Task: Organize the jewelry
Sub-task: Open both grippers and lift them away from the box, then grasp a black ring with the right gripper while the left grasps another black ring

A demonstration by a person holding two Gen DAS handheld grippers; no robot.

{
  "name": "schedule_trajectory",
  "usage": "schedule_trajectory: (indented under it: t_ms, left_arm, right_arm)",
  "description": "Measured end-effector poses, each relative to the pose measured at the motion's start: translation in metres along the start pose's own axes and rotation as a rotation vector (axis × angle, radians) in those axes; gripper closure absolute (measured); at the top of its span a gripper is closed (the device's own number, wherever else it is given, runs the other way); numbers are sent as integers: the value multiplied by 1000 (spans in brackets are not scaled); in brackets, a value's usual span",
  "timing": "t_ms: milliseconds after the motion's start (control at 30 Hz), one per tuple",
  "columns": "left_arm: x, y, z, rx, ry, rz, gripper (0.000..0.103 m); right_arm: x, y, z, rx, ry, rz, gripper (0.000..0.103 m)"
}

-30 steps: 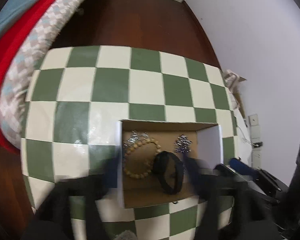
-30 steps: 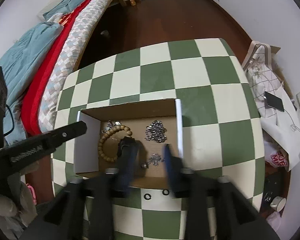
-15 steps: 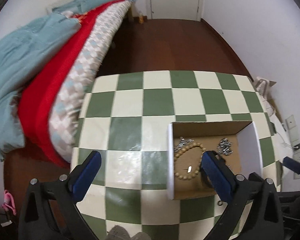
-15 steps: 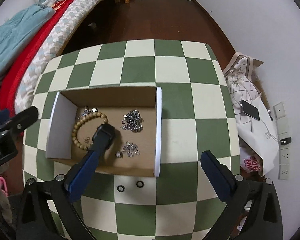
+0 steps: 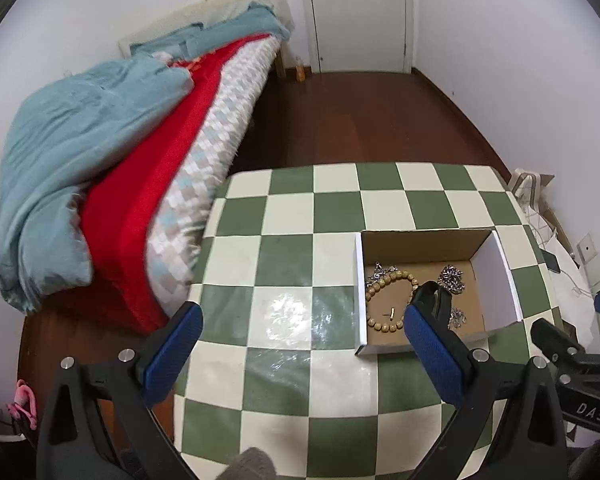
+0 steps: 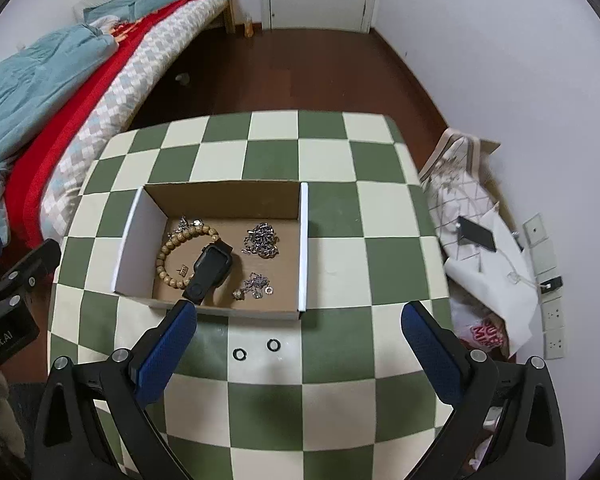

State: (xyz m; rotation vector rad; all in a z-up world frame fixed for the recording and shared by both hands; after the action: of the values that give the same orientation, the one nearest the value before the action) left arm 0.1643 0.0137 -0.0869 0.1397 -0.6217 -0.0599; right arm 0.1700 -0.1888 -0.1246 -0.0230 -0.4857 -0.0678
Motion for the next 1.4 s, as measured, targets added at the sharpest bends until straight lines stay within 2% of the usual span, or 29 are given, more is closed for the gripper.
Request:
schedule_trajectory:
  t_ms: [500,700,767,933,967,1000,1067,1100,1267,1400]
  left_arm:
    - [-26,3,78,-15,-119,11,1]
    - [-34,5,89,-8,-154,48,1]
    - [-39,5,86,38,-163,58,1]
    - [-54,0,55,106,-111,54,1]
    - [-58,-2,43,125,-85,46,1]
    - [-61,-4,38,135,-76,42,1]
    - [-69,-8,20,173,-45,35,1]
    - [-73,-10,11,186,-27,30,1]
    - [-85,-17,-35,241,68,9,1]
    - [-89,-19,-59,254,124,7,1]
  right_arm:
    - [-35,1,97,-7,-167,17,0]
    - [-46,-3,108,24,-173,-9,0]
    - [-52,-6,104,44,-167,-21,0]
    - [-72,-22,63,52,-121,-75,0]
    - [-74,-25,53,60,-106,-88,4]
    - [-78,-28,39,78,-83,-103,17]
    - [-86,-33,11,101,-46,-117,37]
    - [-89,-34,-1,118,-32,-124,40]
    - [-97,-31,-59,156,-12,-142,41]
    - [-94,-20,-95,158,-3,-125,50]
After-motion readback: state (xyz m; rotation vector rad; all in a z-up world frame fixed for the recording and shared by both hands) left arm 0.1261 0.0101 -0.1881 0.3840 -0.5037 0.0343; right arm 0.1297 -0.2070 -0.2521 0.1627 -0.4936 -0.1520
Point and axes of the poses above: each gripper's, at about its wrist camera, not at the fingertips, and z roughly against the way its jaws point, y to its left, x to its top, the point moved 1 cm from there along -z, roughly the way its jaws point, and after that the axes turned 5 degrees about -z, right-handed, at the moved point
